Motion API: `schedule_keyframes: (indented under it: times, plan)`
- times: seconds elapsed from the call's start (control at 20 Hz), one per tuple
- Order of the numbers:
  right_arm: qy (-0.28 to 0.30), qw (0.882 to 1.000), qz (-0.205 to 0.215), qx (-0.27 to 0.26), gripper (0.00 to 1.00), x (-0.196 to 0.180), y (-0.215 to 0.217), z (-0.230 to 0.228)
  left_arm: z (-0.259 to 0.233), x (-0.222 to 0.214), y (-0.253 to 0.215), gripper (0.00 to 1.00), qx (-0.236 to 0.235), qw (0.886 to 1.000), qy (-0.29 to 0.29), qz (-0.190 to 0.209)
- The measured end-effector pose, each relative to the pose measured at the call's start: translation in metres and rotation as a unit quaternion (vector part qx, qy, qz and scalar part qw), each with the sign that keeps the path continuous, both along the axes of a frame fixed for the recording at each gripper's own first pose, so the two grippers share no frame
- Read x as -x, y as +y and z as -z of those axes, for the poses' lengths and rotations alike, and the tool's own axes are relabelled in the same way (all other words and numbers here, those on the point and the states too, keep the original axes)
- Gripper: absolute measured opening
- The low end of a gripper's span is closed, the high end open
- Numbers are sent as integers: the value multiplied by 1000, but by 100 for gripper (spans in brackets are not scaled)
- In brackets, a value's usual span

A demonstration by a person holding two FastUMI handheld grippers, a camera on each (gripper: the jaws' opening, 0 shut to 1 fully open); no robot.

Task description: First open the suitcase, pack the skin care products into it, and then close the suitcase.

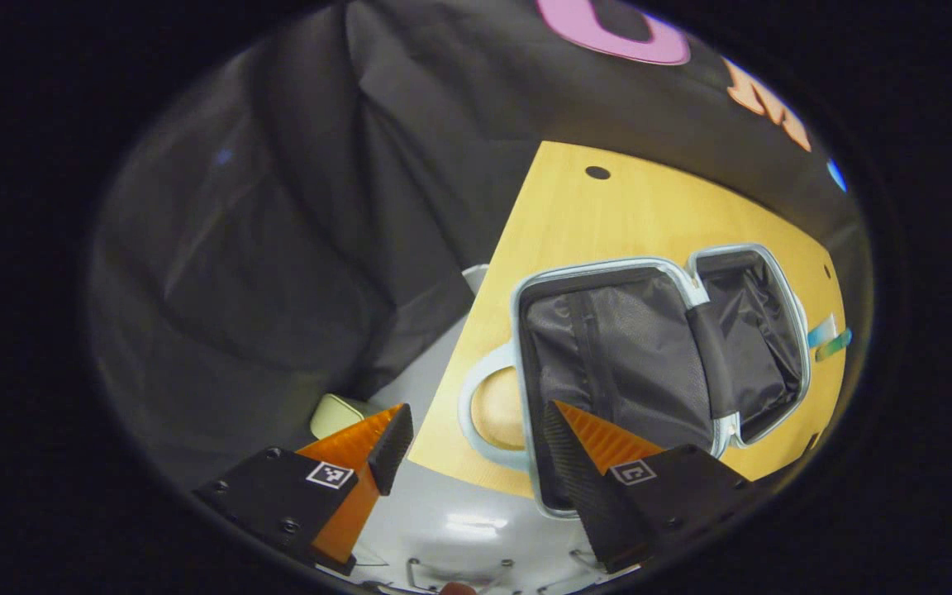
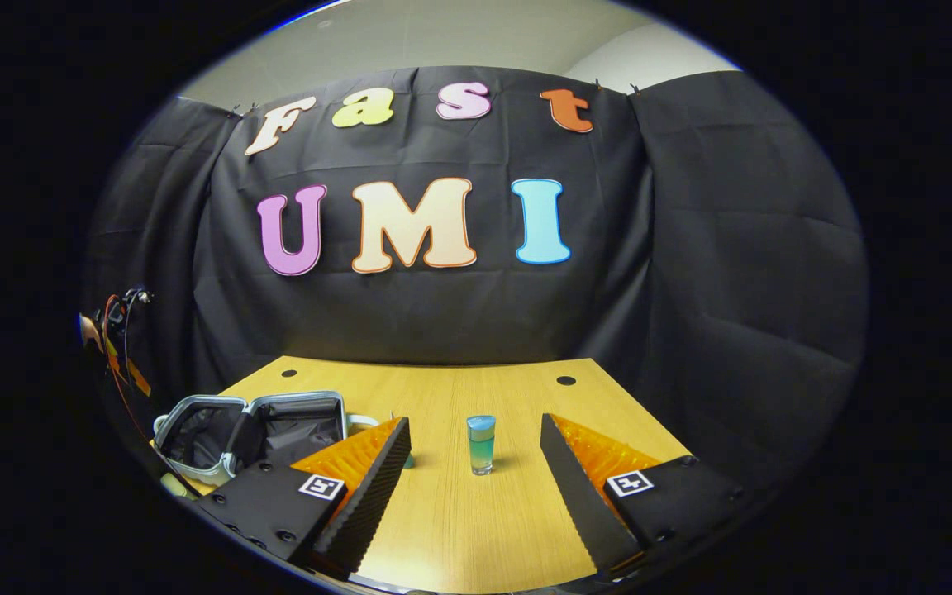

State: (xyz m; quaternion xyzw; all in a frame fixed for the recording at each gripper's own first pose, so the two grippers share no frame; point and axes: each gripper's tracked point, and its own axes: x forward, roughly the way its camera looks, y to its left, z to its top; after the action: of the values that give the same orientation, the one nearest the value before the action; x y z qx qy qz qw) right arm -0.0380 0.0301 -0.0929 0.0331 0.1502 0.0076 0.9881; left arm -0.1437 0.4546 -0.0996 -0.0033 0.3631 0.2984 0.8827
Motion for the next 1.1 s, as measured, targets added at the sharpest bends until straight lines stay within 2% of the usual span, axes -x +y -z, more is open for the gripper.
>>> schedule_keyframes:
  times: [0.25, 0.45, 0.6, 0.7, 0.95, 1.0, 1.1]
  plan:
    - [14, 1000, -16, -4, 99, -9, -8, 7, -42, -47, -111, 96, -42, 993, -59, 97]
    - [19, 999, -31, 1, 99, -24, -19, 7, -66, -89, -222, 96, -58, 974, -85, 204]
    - [23, 999, -41, 0, 99, -37, -23, 8, -60, -121, -291, 96, -60, 956, -86, 273]
    - [17, 999, -42, 9, 99, -45, -28, 3, -54, -143, -331, 96, -49, 945, -87, 310]
    - [34, 998, -48, 18, 99, -51, -33, 12, -29, -205, -394, 96, -35, 927, -88, 363]
    - [41, 998, -46, 22, 99, -51, -36, 15, -28, -219, -407, 96, -42, 917, -101, 384]
    - [50, 998, -39, 27, 99, -50, -44, 19, -26, -246, -435, 96, -61, 886, -142, 437]
